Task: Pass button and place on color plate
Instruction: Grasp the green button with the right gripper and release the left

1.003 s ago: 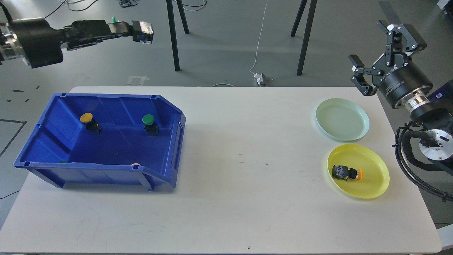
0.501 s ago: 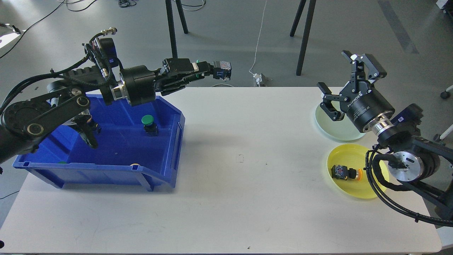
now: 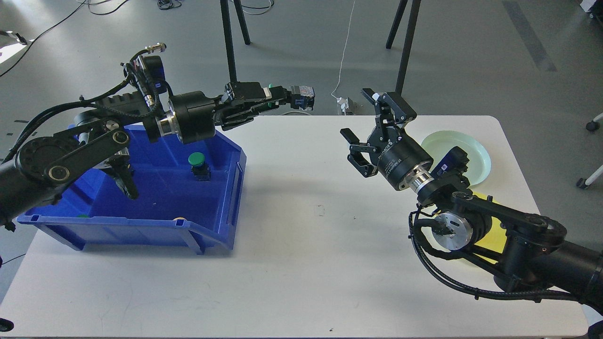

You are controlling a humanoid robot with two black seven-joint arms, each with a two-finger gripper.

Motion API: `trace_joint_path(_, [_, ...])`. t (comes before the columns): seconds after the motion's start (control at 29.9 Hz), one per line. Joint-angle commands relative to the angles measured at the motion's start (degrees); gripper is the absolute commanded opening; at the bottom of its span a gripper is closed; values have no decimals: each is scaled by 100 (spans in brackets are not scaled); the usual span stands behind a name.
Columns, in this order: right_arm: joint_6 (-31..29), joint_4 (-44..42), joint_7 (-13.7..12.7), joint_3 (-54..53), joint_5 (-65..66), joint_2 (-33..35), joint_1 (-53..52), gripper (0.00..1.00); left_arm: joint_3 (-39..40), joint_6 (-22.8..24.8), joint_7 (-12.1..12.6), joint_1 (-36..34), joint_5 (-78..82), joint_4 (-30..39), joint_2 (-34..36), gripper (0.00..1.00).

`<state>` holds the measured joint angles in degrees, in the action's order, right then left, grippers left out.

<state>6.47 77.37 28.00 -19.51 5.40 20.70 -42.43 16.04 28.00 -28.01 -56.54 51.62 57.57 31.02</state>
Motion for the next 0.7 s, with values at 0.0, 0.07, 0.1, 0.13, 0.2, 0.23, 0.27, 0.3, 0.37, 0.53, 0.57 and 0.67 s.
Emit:
trace_joint_path(0.0, [4, -195, 0, 61, -12, -259, -204, 95, -13, 0, 1, -6, 6, 0, 0, 17])
trace_joint_path(0.07, [4, -327, 0, 166, -47, -417, -397, 95, -13, 0, 1, -6, 6, 0, 9, 17])
trace_joint_path(0.1, [4, -389, 0, 210, -65, -496, -476, 95, -13, 0, 1, -6, 6, 0, 9, 17])
trace_joint_path(0.13, [4, -459, 0, 272, -74, -566, -555, 95, -13, 0, 1, 3, 6, 0, 9, 17])
trace_joint_path(0.2, [4, -556, 0, 333, -83, -663, -643, 95, -13, 0, 1, 3, 6, 0, 9, 17])
trace_joint_path(0.23, [4, -582, 0, 351, -83, -698, -670, 95, -13, 0, 1, -6, 6, 0, 9, 17])
trace_joint_path(0.27, [4, -617, 0, 377, -83, -734, -679, 95, -5, 0, 1, 3, 6, 0, 9, 17])
trace_joint_path(0.3, [4, -644, 0, 404, -83, -760, -688, 95, -13, 0, 1, 3, 6, 0, 9, 17])
trace_joint_path(0.37, [4, -662, 0, 448, -83, -813, -732, 95, -5, 0, 1, 3, 6, 0, 9, 17])
trace_joint_path(0.53, [4, -846, 0, 518, -92, -1041, -793, 95, -5, 0, 1, 3, 6, 0, 9, 17])
trace_joint_path(0.57, [4, -881, 0, 518, -92, -1094, -828, 95, -5, 0, 1, 3, 6, 0, 9, 17])
trace_joint_path(0.67, [12, -916, 0, 518, -100, -1173, -881, 93, -5, 0, 1, 3, 6, 0, 9, 17])
